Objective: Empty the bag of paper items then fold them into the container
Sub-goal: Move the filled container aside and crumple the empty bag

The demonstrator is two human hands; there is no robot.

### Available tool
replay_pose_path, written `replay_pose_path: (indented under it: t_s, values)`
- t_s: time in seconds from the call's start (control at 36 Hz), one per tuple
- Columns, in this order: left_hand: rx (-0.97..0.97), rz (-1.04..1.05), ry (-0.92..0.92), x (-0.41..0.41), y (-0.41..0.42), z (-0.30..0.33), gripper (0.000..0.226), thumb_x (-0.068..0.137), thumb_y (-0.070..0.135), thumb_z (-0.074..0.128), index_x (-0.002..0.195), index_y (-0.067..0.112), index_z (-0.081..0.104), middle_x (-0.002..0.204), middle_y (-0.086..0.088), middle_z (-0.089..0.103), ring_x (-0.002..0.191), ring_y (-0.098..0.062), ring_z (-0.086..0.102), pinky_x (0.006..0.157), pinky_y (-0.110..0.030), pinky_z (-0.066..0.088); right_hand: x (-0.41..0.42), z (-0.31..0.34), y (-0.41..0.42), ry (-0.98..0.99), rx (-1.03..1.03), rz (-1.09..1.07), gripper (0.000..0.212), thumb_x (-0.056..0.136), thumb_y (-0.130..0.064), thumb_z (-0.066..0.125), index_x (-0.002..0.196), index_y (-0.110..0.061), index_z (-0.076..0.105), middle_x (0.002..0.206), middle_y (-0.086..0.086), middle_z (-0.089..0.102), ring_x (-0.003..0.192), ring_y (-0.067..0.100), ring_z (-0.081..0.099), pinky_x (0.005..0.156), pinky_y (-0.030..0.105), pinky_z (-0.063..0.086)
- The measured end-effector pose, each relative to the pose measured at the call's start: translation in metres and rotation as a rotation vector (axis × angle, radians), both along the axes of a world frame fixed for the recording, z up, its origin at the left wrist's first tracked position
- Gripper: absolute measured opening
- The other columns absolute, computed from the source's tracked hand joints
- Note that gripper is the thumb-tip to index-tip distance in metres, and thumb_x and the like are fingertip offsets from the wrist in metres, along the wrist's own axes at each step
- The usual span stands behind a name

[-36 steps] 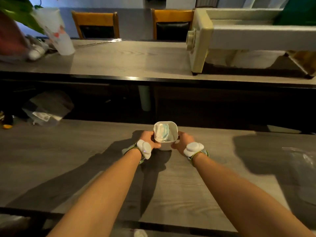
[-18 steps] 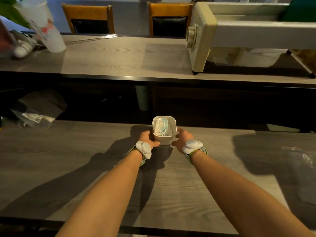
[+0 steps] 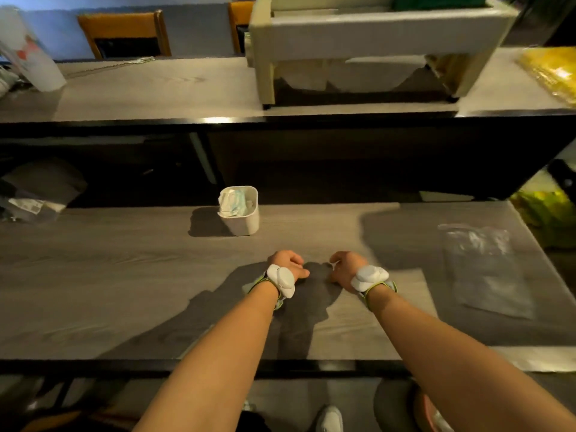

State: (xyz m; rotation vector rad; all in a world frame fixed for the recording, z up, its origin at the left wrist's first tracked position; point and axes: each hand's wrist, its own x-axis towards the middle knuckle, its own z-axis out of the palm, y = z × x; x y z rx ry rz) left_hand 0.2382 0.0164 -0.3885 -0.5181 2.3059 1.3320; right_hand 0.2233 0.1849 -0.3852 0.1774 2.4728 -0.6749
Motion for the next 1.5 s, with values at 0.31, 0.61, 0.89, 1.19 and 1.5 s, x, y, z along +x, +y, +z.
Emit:
replay_pose_path:
  t_s: [0.31,0.61,0.89,1.19,1.5]
  values:
    - [-0.093,-0.418,0.084,-0.004,0.158,0.006,0.041,0.070,0.014,0.079,0.108,0.011,0.066,0.106,-0.011,0.071,0.098,-0.026,0.067,0.092,-0.035,0.054,0.041,0.015,0.151,0.094,-0.085,-0.224,0.047,0.084,-0.033,0.072,0.125,-0.015,0.060,0.115,0.007,0.067,0.107,0.025,0.063,0.081,0.026,0.046]
    - [-0.426,-1.015,0.307,-0.054,0.310,0.019,0.089,0.069,0.049,0.076,0.144,0.031,0.033,0.151,-0.007,0.030,0.136,-0.034,0.034,0.107,-0.047,0.040,0.052,0.040,0.295,0.279,0.036,-0.271,0.064,0.072,-0.028,0.082,0.130,-0.023,0.056,0.123,0.003,0.055,0.108,0.017,0.055,0.094,0.025,0.044]
    - [-0.598,-1.294,0.301,-0.106,0.355,-0.029,0.126,0.058,0.063,0.077,0.148,0.044,-0.009,0.160,-0.007,-0.019,0.147,-0.038,-0.016,0.118,-0.055,0.010,0.000,0.005,0.350,0.248,0.603,0.144,0.078,0.090,-0.051,0.051,0.151,-0.043,0.003,0.163,0.002,-0.002,0.149,0.033,0.007,0.120,0.048,0.014]
    - [-0.364,-1.243,0.405,-0.124,0.361,-0.042,0.057,0.087,0.035,0.063,0.141,0.031,0.044,0.158,-0.004,0.022,0.147,-0.027,0.016,0.120,-0.033,0.014,-0.027,-0.042,0.361,0.185,0.342,0.154,0.088,0.073,-0.055,0.071,0.147,-0.042,0.025,0.158,0.003,0.024,0.145,0.029,0.023,0.119,0.045,0.022]
    - [-0.303,-0.916,0.279,-0.051,0.364,-0.034,0.029,0.081,0.015,0.061,0.104,0.030,0.071,0.106,-0.001,0.071,0.100,-0.022,0.066,0.079,-0.023,0.049,0.050,-0.059,0.357,0.458,0.082,-0.268,0.019,0.086,-0.013,0.060,0.102,-0.015,0.069,0.100,0.008,0.070,0.096,0.029,0.062,0.077,0.027,0.040]
